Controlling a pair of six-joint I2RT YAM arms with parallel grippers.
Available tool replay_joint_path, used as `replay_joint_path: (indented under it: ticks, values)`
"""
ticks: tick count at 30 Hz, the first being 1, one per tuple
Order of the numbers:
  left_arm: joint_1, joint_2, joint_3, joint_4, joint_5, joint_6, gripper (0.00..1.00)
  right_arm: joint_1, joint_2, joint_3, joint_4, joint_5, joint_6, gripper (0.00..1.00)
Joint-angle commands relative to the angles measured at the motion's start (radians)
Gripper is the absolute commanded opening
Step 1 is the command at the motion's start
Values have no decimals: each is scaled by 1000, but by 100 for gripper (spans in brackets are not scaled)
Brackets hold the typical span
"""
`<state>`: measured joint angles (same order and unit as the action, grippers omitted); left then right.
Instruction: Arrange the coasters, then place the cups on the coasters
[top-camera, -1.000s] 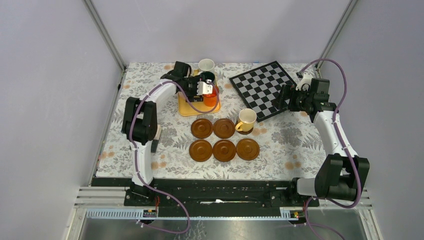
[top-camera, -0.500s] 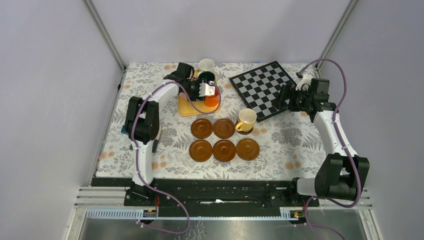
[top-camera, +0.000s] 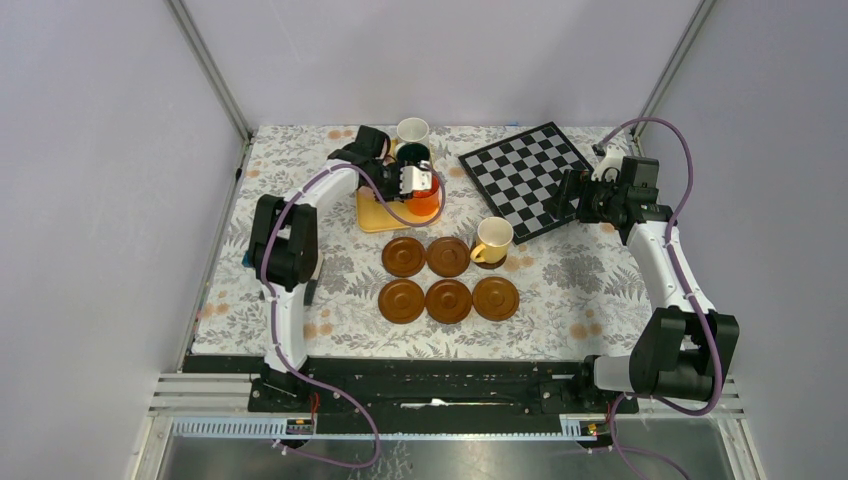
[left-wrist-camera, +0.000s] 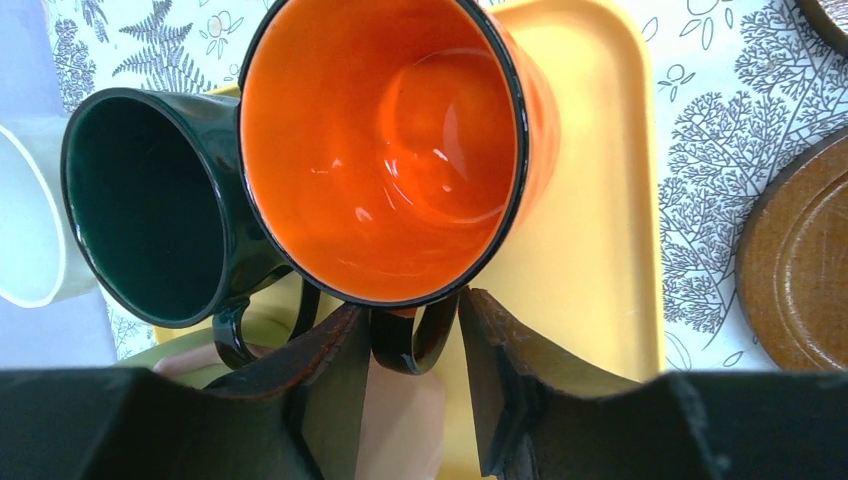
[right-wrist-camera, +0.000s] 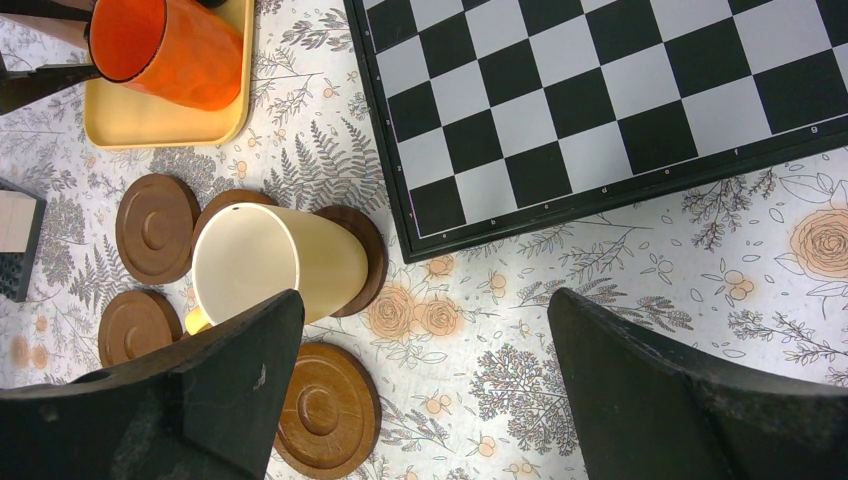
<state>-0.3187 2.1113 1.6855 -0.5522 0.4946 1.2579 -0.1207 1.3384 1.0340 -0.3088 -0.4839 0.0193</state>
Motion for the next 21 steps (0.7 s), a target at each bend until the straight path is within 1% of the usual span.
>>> replay_joint_path:
  ticks: [1,5,11,18,21]
  values:
    - [-10,-58,-4,-33,1,-36,41,-3,-15,1,20,-12,-14,100]
    - [-13,-38,20,-71,-8,-60,40,-4,-16,0,22,-14,-14,100]
    - [-16,-9,38,-75,-29,-86,43,-4,-17,-3,22,-15,-14,100]
    - [-23,37,78,-74,-29,-159,40,-4,-16,-3,25,-12,-14,100]
    - [-23,43,80,-44,-38,-211,38,-4,-14,-2,25,-13,-15,100]
